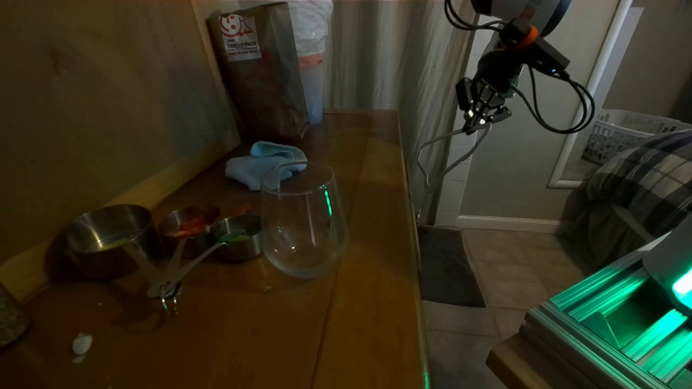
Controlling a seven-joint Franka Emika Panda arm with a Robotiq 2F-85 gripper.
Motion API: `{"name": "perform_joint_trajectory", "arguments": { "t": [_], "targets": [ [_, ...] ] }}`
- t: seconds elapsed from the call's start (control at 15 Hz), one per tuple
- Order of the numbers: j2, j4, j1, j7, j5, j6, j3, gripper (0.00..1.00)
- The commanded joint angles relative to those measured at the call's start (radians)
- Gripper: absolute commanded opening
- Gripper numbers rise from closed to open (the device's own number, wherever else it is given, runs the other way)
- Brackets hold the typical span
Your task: Pick up the white coat hanger and hang it on the top right drawer handle
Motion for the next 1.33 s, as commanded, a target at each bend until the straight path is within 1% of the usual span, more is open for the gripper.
{"name": "perform_joint_trajectory", "arguments": {
  "t": [0.0,0.33,0.87,1.0,1.27],
  "targets": [
    [-0.036,0.000,-0.003,0.008,-0.022,0.005,0.002,0.01],
    [-0.042,0.016,-0.012,-0.001,-0.033,0.015,-0.007,0.01],
    [-0.028,0.034,-0.031,-0.131,0.007,0.037,-0.005,0.01],
    [-0.018,0.029,-0.040,-0.156,0.042,0.039,-0.006,0.01],
    [0.002,0.022,-0.045,-0.172,0.176,0.061,0.001,0.01]
  ]
}}
